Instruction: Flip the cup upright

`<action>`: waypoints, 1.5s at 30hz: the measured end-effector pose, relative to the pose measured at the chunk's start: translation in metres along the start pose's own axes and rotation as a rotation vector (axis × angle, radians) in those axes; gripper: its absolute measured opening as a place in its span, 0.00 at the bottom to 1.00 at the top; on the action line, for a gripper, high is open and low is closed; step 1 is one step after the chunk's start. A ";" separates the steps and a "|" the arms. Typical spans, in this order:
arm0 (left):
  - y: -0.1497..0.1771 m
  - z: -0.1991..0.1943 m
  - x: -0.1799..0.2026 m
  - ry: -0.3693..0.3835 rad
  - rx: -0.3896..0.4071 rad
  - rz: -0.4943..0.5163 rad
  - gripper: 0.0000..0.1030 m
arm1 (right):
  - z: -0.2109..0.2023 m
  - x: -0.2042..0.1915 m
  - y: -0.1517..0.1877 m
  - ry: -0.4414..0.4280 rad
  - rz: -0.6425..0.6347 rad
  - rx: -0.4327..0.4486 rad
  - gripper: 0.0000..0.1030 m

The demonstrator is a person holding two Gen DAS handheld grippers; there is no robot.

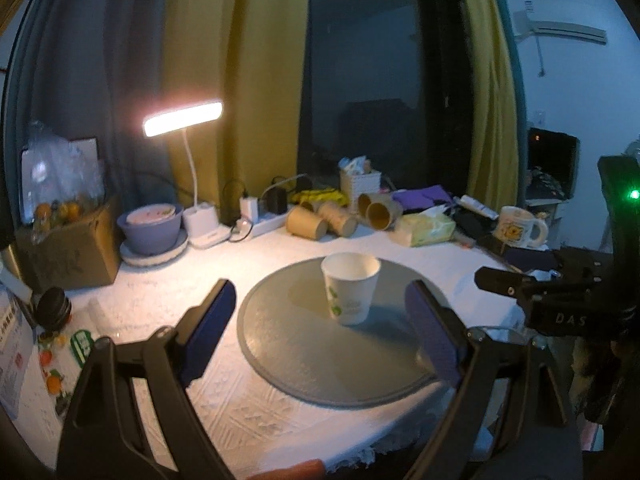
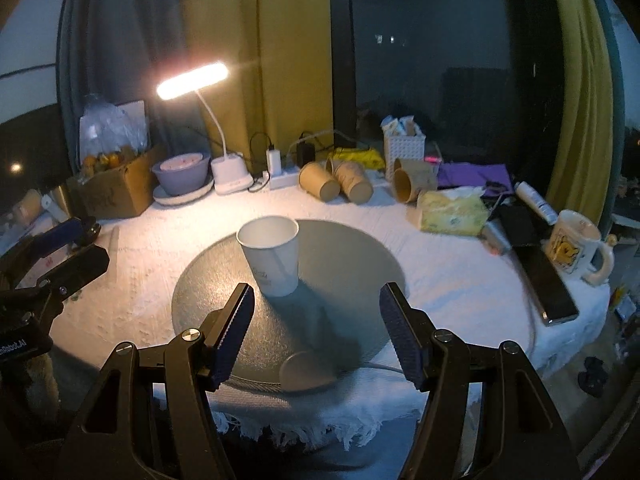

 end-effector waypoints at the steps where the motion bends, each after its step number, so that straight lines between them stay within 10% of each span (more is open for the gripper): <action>1: -0.003 -0.001 0.001 0.006 0.002 0.002 0.85 | -0.004 0.000 -0.002 -0.001 -0.004 0.005 0.66; 45: -0.076 -0.056 0.022 0.144 0.135 -0.039 0.85 | -0.098 0.012 -0.063 0.088 -0.022 0.159 0.66</action>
Point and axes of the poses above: each gripper's, at about its wrist camera, not at the fingertips, and z roughly the way its jaws point, x to its right, y to its underside, the point moved 9 cm from there along z, roughly the way its jaws point, and after that the axes turned 9 degrees about x, right-handed, at the moved point
